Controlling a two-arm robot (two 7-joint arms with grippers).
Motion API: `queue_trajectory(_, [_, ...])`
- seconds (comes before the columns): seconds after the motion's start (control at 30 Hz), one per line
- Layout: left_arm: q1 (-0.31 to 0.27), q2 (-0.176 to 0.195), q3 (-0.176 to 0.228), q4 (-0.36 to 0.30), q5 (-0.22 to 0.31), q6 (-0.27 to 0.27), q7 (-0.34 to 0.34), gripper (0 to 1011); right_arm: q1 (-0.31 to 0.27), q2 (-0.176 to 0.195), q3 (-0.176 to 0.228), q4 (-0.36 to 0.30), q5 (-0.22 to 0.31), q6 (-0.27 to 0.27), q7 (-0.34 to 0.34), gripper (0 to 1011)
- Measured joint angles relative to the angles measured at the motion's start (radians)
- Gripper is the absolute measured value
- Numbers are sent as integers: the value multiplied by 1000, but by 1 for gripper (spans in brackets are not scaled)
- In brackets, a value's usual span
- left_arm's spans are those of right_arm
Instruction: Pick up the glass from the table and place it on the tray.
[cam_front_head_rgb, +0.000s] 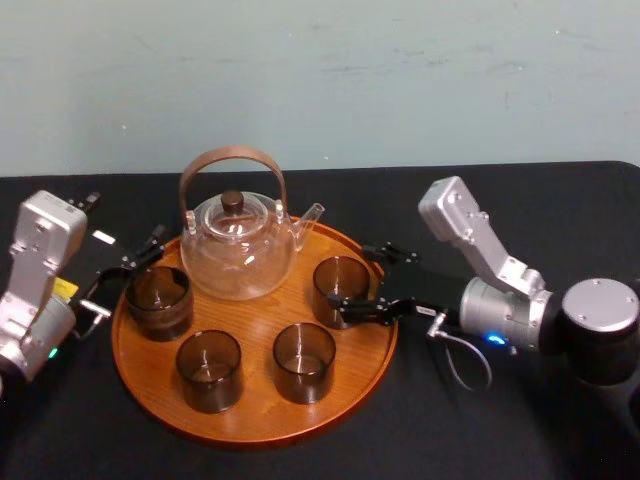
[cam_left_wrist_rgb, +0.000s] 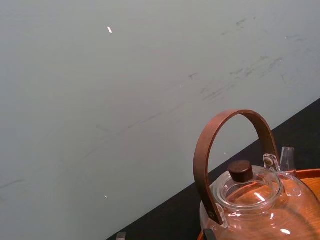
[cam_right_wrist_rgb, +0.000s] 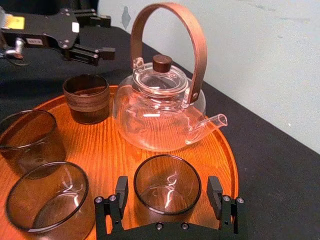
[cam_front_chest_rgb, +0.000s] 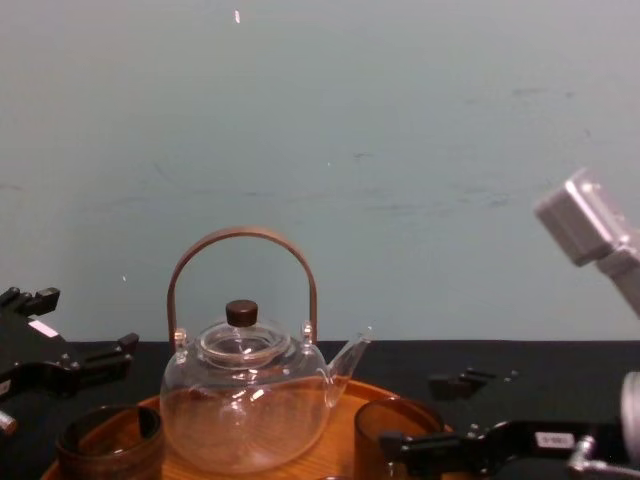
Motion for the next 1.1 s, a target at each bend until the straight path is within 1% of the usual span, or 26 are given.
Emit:
queue_trajectory(0.03, [0,0,0,0,0,0,0,1001,-9,10,5,-15,7,-2,5,1002])
queue_trajectory(0.07, [0,0,0,0,0,0,0,1001,-9,10,5,-15,7,-2,5,1002])
queue_trajectory(0.27, [0,0,0,0,0,0,0,1001,-62,64,31,-96,36,-15,11,1002])
queue_trajectory(0.3, [0,0,0,0,0,0,0,1001,-62,64,31,-96,36,-15,11,1002])
queue_trajectory(0.4, [0,0,0,0,0,0,0,1001,-99,98,53,-143,55,-29,10,1002])
queue_trajectory(0.47, [0,0,0,0,0,0,0,1001,-114,112,62,-161,64,-38,10,1002])
queue_trajectory(0.57, [0,0,0,0,0,0,0,1001,-155,143,90,-200,83,-66,5,1002])
queue_trajectory(0.6, [0,0,0,0,0,0,0,1001,-155,143,90,-200,83,-66,5,1002])
queue_trajectory(0.7, [0,0,0,0,0,0,0,1001,-199,163,127,-233,99,-98,-23,1002])
queue_trajectory(0.77, [0,0,0,0,0,0,0,1001,-213,166,141,-241,102,-112,-36,1002])
queue_trajectory(0.8, [0,0,0,0,0,0,0,1001,-229,167,157,-249,103,-126,-53,1002])
queue_trajectory(0.9, [0,0,0,0,0,0,0,1001,-248,164,177,-256,103,-145,-77,1002])
queue_trajectory(1.0, [0,0,0,0,0,0,0,1001,-277,145,210,-265,102,-169,-125,1002])
queue_trajectory(1.1, [0,0,0,0,0,0,0,1001,-290,126,227,-267,94,-176,-161,1002])
